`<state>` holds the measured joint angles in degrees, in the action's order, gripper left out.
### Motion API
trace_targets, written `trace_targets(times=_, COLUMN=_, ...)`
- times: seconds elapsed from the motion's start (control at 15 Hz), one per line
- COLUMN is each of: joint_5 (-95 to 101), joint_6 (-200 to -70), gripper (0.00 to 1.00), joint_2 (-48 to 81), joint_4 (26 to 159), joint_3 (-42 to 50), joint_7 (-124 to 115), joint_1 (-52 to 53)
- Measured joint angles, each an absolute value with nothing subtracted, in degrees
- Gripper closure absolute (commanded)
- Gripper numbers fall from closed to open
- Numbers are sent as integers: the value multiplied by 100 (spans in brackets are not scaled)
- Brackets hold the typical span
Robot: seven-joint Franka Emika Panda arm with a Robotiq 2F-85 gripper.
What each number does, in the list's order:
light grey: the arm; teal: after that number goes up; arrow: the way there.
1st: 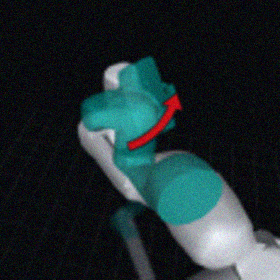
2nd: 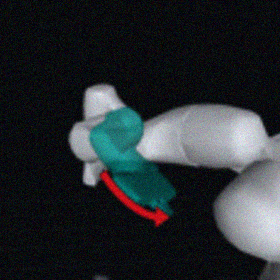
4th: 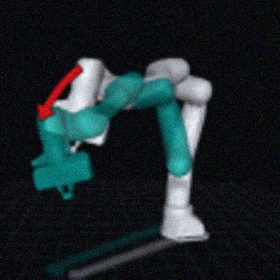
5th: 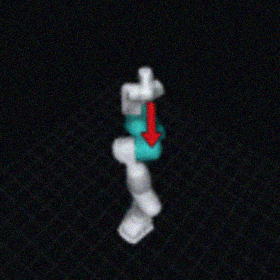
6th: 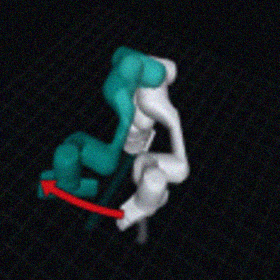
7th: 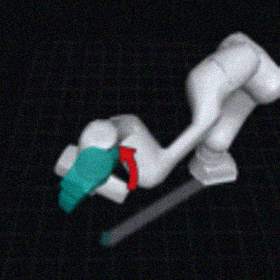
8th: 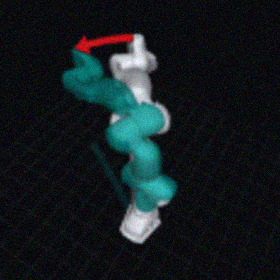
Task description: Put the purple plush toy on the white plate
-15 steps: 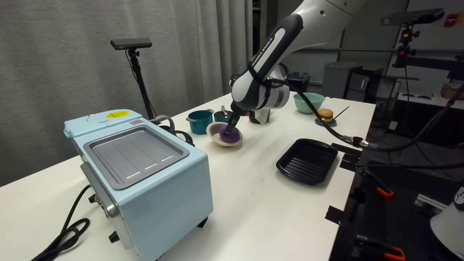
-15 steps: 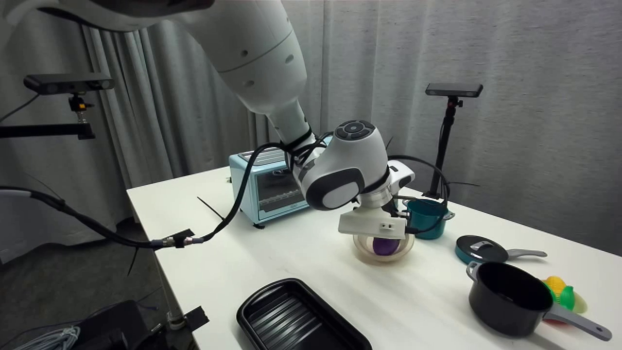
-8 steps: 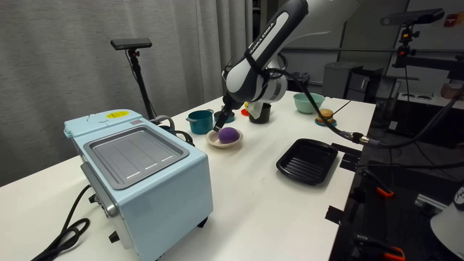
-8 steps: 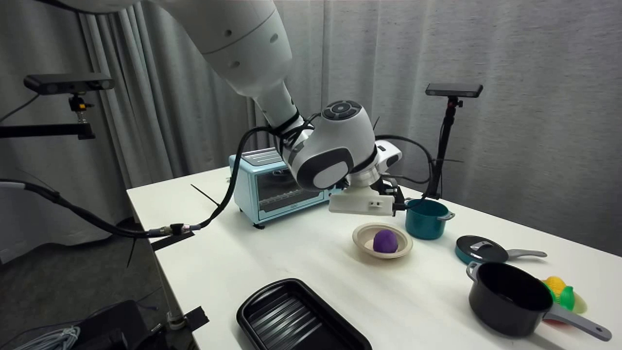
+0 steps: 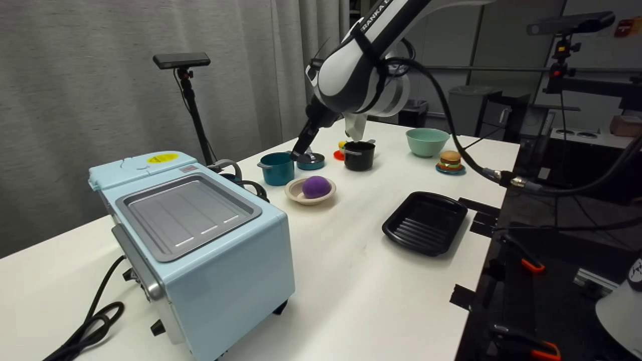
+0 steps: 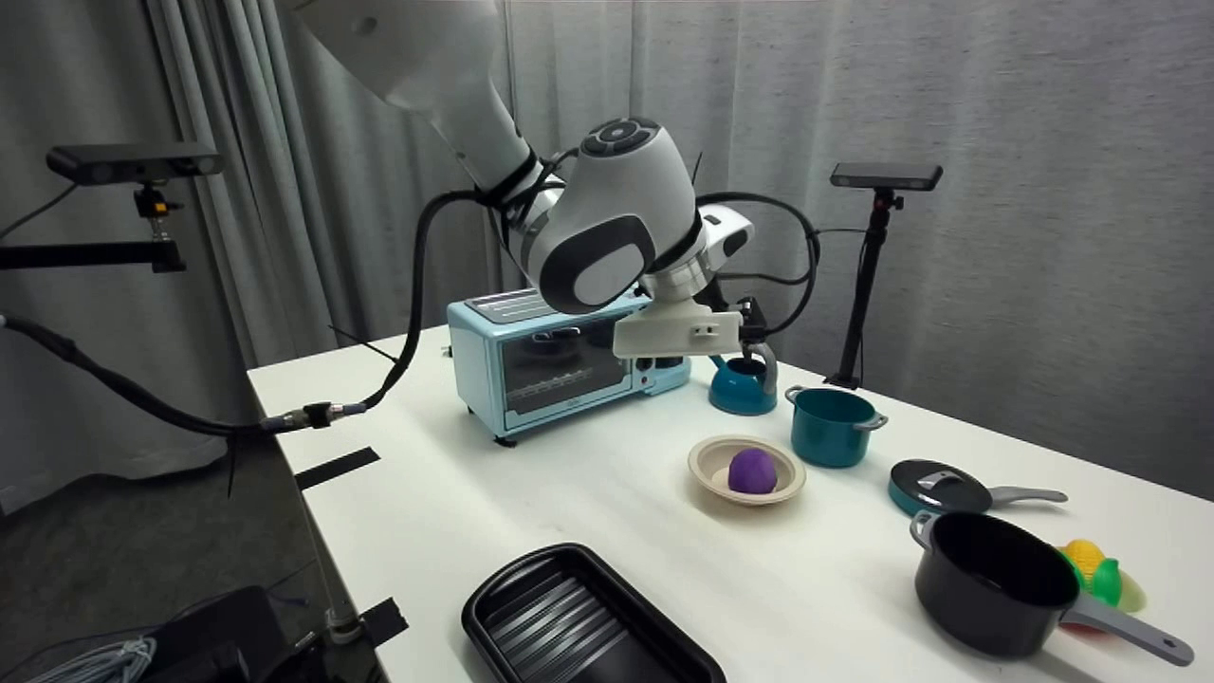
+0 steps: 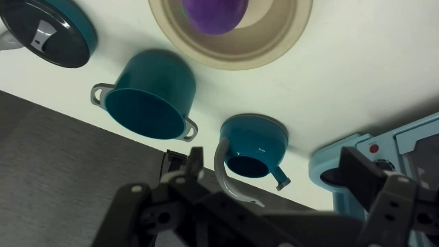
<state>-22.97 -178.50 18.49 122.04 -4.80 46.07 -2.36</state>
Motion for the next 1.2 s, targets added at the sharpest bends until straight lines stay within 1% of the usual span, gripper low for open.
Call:
trace_targets(times=0.27, joint_5=-2296, joint_6=-17849, gripper=0, joint_2=1573, joint_4=12449, joint_3=-413, joint_7=4580, joint_1=-181)
trace_targets(times=1.2, joint_5=-2296, joint_6=-17849, gripper=0, joint_2=1570, joint_4=12479, joint_3=-402, joint_7=4579, joint_1=-175)
